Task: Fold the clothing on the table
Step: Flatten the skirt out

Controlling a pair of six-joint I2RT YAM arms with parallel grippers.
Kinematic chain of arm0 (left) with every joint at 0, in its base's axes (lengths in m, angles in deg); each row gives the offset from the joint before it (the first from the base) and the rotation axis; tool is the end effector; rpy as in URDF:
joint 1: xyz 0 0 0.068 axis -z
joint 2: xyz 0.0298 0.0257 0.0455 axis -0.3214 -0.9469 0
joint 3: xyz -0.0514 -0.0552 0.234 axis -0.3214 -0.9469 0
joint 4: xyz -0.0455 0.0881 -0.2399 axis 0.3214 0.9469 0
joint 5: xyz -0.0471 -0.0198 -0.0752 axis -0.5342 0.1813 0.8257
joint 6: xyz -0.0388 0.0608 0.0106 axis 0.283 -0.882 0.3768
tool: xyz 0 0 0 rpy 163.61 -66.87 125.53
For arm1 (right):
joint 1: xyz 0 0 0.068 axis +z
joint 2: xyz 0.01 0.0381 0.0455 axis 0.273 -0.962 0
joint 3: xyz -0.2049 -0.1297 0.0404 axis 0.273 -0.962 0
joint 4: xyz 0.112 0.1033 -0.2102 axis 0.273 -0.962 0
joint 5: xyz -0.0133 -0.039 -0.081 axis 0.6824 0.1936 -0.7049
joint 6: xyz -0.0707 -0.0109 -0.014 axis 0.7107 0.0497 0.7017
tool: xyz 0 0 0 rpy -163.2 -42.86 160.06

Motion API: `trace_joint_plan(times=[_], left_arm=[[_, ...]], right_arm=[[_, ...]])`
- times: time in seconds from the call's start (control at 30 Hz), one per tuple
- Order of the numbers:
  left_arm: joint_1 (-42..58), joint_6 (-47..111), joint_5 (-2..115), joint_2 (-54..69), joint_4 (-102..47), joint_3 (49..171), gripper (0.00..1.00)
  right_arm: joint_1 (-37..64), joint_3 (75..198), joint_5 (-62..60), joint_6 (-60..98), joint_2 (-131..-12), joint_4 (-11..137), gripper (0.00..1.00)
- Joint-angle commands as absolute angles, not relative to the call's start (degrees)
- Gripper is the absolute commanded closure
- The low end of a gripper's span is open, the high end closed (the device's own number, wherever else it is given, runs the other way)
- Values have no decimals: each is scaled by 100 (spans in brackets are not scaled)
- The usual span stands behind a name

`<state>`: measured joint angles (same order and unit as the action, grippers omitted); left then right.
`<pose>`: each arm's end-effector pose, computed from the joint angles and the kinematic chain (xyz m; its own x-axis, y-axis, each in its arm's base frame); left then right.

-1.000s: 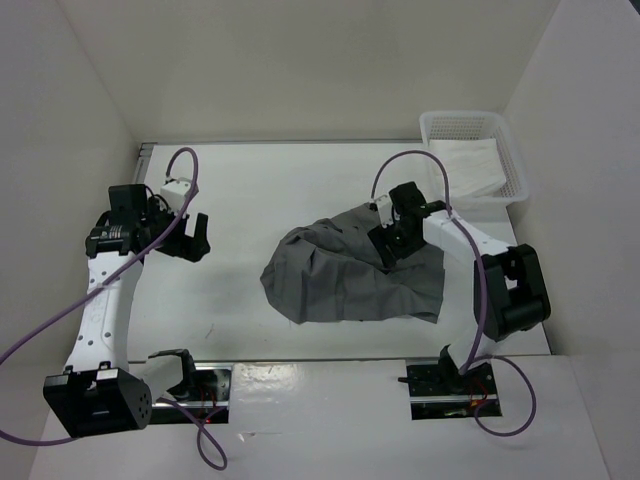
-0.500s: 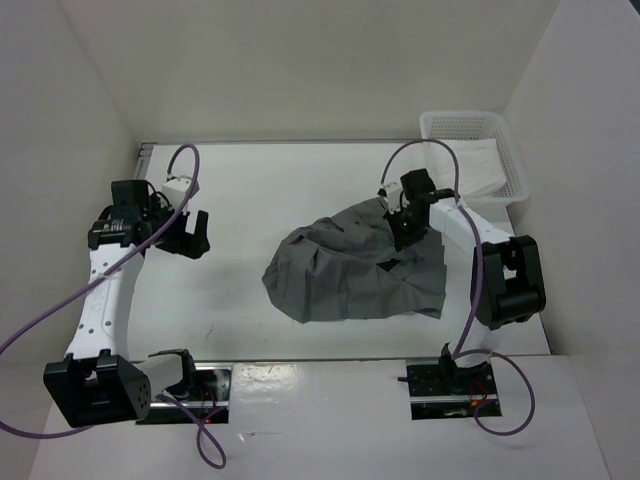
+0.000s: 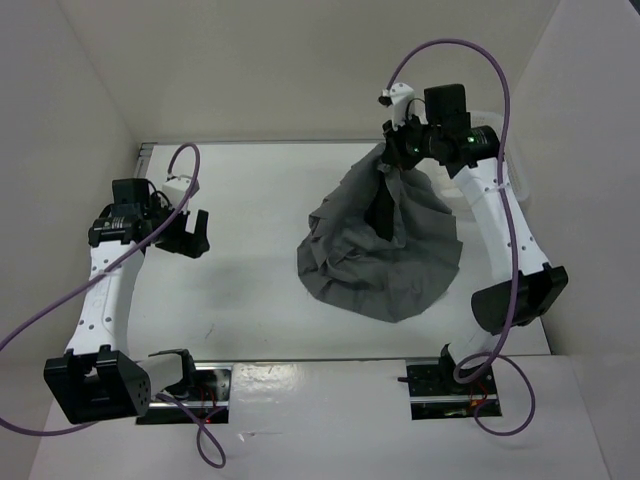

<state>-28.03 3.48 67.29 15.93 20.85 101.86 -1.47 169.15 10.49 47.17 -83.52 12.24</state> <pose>0.2579 0.0220 0.2801 -0.6930 0.1601 -0.7029 0.2711 0.9613 -0.0484 0.3427 0.1080 0.3897 -0.3639 -0.4511 -0.8149 -0.6652 0.7383 -0.1116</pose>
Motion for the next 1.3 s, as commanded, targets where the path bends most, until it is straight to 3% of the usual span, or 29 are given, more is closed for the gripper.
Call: trace_joint_plan(times=[0.0,0.17,0.23,0.47,0.6,0.77,0.8,0.83,1.03,1.1,1.27], left_arm=[[-2789,241,6725,1699,2111,10381,0],[-2789,189,6673,1821,2164,10267,0],[-2789,189,6673,1822,2164,10215,0],[-2841,189,6673,1928,2269,10214,0],[-2903,136,6822,1980,2269,10153,0],[-3035,136,6875,2147,2269,10047,0],[-3035,136,6875,2147,2269,10047,0],[-3087,136,6875,2147,2269,10047,0],[-3088,136,6875,2200,2269,9994,0],[-3088,136,6936,2200,2269,9942,0],[-3088,136,6989,2147,2216,9942,0]], right_arm=[[145,17893,1114,4633,-8898,822,100],[-10,20913,2371,4641,-9928,-268,100],[76,20955,1837,4352,-9799,358,100],[128,21625,4735,5124,-10185,-682,100],[1004,21555,4908,5652,-9904,-1035,100],[1773,21555,4146,5575,-9745,-800,100],[1773,21468,3629,5295,-9745,-527,100],[1773,21345,2345,5005,-9745,-246,100],[1062,20766,227,4089,-9517,809,100],[973,20432,-1275,4027,-9342,1230,100],[499,20290,-1208,4087,-9078,1224,100]])
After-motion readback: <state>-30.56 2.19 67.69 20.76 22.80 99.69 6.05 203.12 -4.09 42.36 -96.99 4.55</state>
